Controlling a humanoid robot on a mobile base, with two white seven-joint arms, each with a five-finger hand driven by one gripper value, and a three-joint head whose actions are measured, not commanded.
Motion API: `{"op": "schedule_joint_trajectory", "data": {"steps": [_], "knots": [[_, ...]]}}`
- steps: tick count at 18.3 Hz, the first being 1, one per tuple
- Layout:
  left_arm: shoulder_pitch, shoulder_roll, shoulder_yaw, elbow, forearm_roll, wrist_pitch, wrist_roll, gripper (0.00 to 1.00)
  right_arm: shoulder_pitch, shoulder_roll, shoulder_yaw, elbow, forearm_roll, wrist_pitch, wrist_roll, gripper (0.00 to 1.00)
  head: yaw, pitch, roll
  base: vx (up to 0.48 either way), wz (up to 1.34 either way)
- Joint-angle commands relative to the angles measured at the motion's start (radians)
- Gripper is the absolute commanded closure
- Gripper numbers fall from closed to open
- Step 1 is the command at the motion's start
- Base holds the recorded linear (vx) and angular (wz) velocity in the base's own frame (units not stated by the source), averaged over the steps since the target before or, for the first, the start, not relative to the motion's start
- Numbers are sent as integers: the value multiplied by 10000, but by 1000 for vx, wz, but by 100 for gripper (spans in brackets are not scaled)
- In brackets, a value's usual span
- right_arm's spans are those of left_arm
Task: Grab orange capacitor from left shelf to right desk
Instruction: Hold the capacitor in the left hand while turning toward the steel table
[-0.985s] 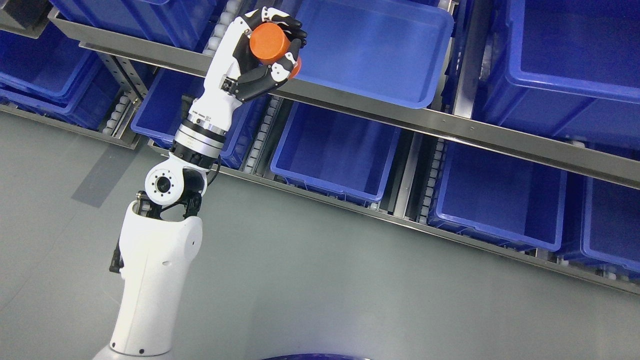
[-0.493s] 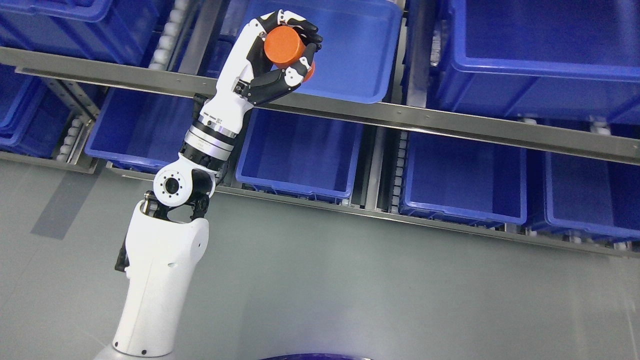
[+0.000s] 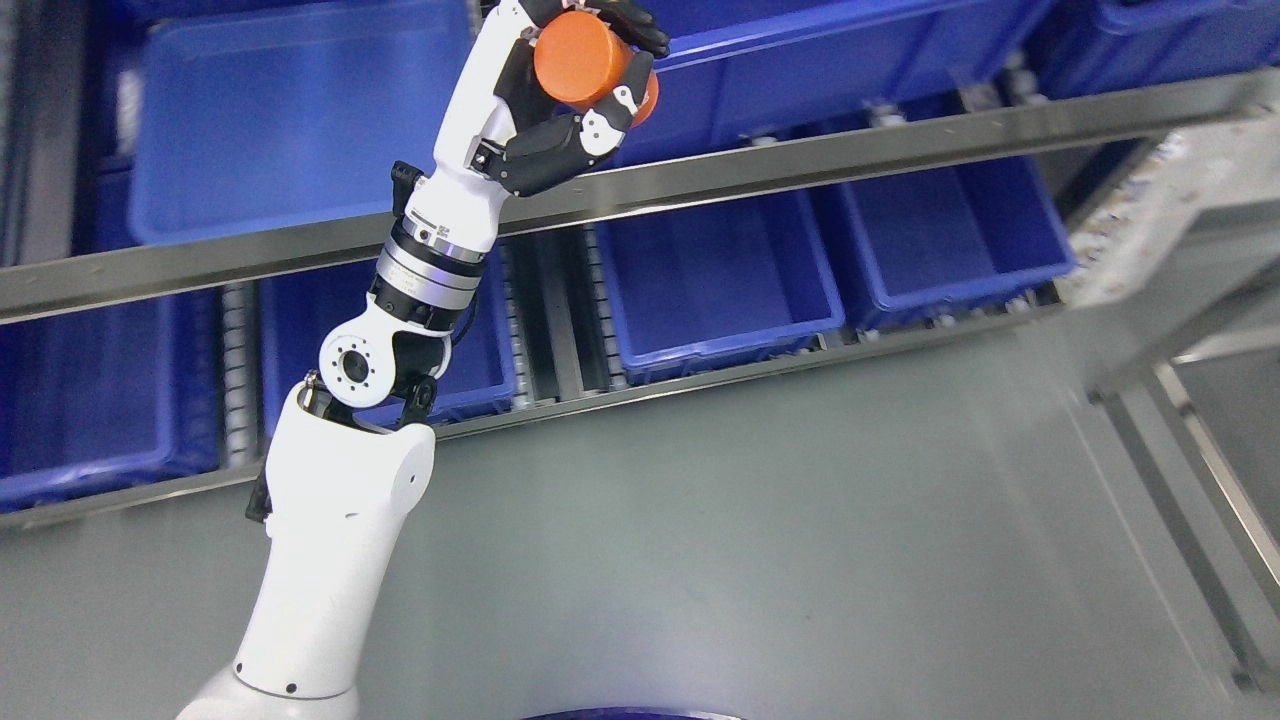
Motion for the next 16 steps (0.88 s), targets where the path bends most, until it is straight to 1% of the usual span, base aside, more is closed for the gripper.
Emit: {"op": "schedule_joint_trajectory", "data": {"steps": [1, 5, 8, 11, 16], "knots": [[-129, 174, -1227, -26, 255, -229, 12, 97, -16, -174, -107, -338, 46, 3, 13, 0, 0, 0, 0, -43, -1105], [-99, 174, -1274, 35, 271, 30, 120, 97, -16, -174, -107, -338, 46, 3, 13, 0, 0, 0, 0, -6, -1201], [-129, 174, -1320, 97, 271, 414, 333, 97, -16, -174, -107, -338, 46, 3, 13, 0, 0, 0, 0, 77, -1041], [-129, 174, -1518, 112, 271, 660, 809, 96, -16, -174, -107, -338, 46, 3, 13, 0, 0, 0, 0, 156, -843], [-251, 174, -1657, 342, 271, 858, 871, 96, -16, -174, -107, -338, 46, 3, 13, 0, 0, 0, 0, 224, -613]]}}
